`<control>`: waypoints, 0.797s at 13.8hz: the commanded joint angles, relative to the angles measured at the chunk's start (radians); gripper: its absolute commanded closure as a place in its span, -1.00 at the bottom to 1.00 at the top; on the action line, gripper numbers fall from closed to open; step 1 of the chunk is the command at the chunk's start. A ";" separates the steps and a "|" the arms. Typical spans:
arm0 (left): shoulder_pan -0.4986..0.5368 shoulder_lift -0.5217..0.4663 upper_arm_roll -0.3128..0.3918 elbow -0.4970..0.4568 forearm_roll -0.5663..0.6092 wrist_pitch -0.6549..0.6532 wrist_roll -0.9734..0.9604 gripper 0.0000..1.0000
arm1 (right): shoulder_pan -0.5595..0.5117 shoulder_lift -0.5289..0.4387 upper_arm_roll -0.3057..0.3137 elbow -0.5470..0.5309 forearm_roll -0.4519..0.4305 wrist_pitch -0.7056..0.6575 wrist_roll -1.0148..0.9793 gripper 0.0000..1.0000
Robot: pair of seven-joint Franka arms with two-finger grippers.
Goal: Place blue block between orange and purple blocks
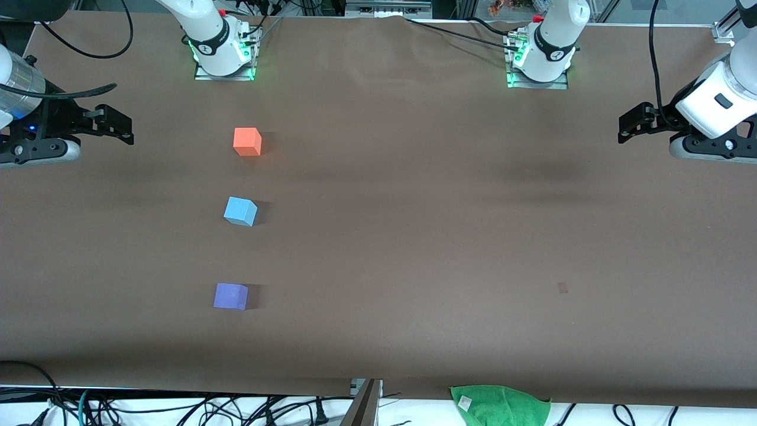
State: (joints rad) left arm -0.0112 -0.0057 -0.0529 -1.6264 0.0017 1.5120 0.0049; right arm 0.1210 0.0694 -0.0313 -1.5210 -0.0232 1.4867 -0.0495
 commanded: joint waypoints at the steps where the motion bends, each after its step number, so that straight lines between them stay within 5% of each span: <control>1: -0.003 0.006 -0.001 0.019 0.001 -0.003 -0.008 -1.00 | -0.004 0.009 0.002 0.022 -0.009 -0.006 -0.009 -1.00; 11: -0.004 0.016 -0.002 0.022 0.008 -0.001 -0.008 -1.00 | -0.007 0.009 0.002 0.022 -0.008 -0.006 -0.010 -1.00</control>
